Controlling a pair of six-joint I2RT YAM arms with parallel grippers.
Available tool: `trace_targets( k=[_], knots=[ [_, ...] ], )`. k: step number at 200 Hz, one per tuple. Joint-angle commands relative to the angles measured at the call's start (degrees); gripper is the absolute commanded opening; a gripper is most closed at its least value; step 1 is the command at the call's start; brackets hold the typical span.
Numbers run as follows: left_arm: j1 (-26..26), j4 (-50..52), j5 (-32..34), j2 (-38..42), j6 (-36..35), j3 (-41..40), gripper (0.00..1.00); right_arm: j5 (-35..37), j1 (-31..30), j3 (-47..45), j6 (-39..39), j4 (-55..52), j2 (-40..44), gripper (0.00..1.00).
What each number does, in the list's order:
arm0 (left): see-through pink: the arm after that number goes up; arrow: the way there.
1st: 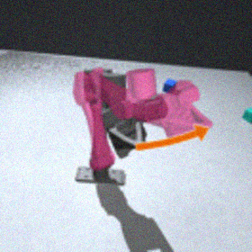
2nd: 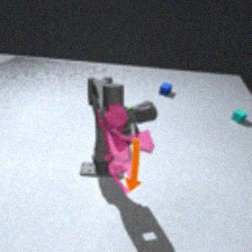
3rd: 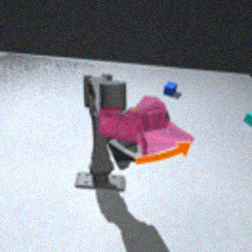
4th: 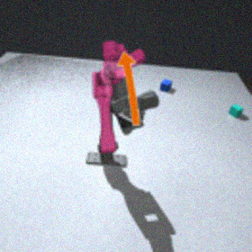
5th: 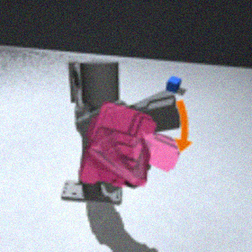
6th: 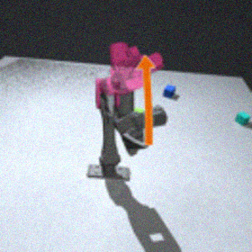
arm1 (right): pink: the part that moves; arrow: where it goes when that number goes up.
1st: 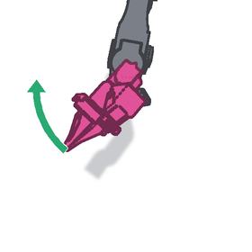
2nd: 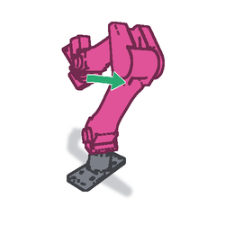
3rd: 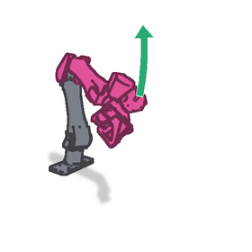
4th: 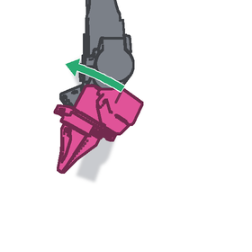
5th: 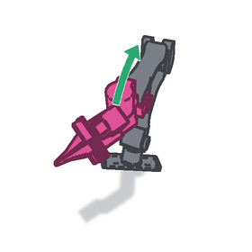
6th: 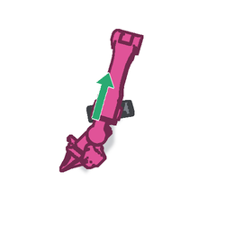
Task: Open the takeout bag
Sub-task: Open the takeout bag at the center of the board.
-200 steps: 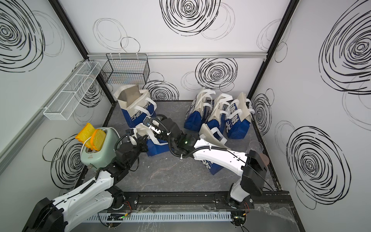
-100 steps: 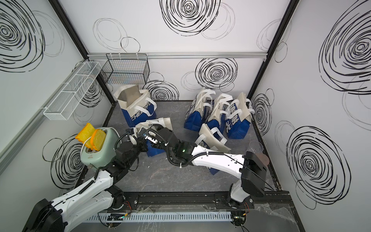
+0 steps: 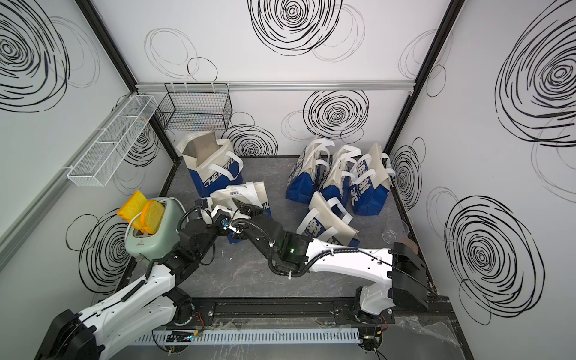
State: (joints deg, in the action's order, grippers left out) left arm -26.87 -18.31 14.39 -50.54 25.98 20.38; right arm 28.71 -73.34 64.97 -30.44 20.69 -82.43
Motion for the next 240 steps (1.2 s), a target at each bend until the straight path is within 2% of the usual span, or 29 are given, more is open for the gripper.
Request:
trace_targets(
  k=[1,33,75,115,136,187,240],
  knots=[
    [0.4,2.6,-0.1,-1.0,-0.9,1.1,0.0,-4.2,0.2,1.8,1.3,-1.2,1.0,0.4],
    [0.5,2.5,-0.5,-1.2,-1.1,1.3,0.0,-10.8,2.9,6.2,7.3,-11.3,-3.7,0.4],
    [0.6,3.1,-0.6,-0.9,-1.3,1.4,0.0,-15.6,5.9,11.3,10.3,-14.6,-9.5,0.41],
    [0.7,3.1,-0.7,-0.6,-1.3,1.6,0.0,-12.0,8.2,14.1,9.7,-14.3,-14.8,0.41],
    [0.7,2.8,-0.7,-0.7,-1.3,1.7,0.0,-10.3,9.8,15.7,11.8,-14.6,-16.6,0.41],
    [0.8,2.2,-1.2,-1.6,-2.9,2.0,0.0,-2.6,10.6,18.0,10.1,-12.1,-20.0,0.43],
    [0.8,2.4,-1.9,-1.6,-3.4,2.4,0.0,-1.6,10.2,18.5,9.1,-11.5,-22.1,0.44]
  ],
)
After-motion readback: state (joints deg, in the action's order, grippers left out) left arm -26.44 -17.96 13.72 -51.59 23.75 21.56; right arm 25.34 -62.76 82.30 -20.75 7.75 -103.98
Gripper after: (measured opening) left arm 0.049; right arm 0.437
